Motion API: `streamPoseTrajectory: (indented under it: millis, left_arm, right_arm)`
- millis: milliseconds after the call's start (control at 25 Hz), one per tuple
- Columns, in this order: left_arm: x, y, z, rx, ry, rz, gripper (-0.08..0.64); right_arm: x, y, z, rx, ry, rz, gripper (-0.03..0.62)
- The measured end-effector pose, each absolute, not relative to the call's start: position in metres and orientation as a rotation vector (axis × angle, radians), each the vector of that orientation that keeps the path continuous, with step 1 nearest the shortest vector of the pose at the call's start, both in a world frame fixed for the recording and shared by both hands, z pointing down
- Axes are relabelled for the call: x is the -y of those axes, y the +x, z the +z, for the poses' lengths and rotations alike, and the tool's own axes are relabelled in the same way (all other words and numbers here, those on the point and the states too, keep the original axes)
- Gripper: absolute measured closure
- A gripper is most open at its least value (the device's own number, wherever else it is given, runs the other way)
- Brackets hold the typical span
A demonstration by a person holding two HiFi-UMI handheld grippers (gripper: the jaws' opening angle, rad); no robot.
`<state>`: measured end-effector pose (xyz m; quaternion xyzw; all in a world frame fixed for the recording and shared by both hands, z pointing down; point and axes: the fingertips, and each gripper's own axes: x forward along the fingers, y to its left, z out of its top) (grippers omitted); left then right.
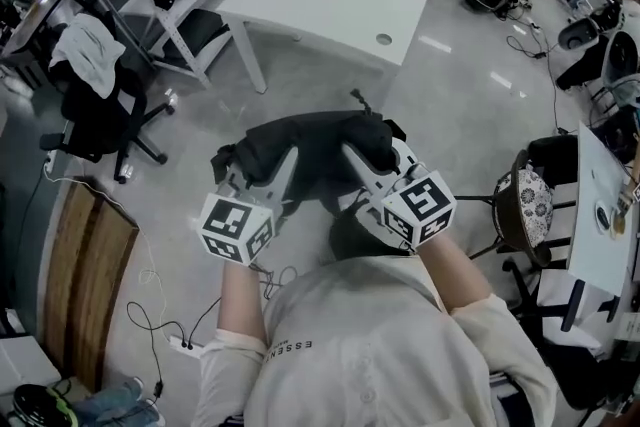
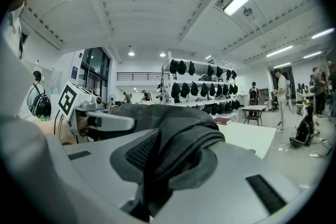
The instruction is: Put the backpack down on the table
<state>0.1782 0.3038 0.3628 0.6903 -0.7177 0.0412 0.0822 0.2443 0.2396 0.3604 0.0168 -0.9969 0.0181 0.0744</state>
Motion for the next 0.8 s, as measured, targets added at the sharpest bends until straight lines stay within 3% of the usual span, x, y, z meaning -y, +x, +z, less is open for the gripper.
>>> streamPoseTrajectory:
  millis: [800]
  left_arm:
    - [-0.083, -0.005, 0.344, 2.269, 2.000, 0.154, 0.492]
  right_arm:
    - [-0.013, 0.054, 0.344, 3.026, -0.065, 0.018, 0.509]
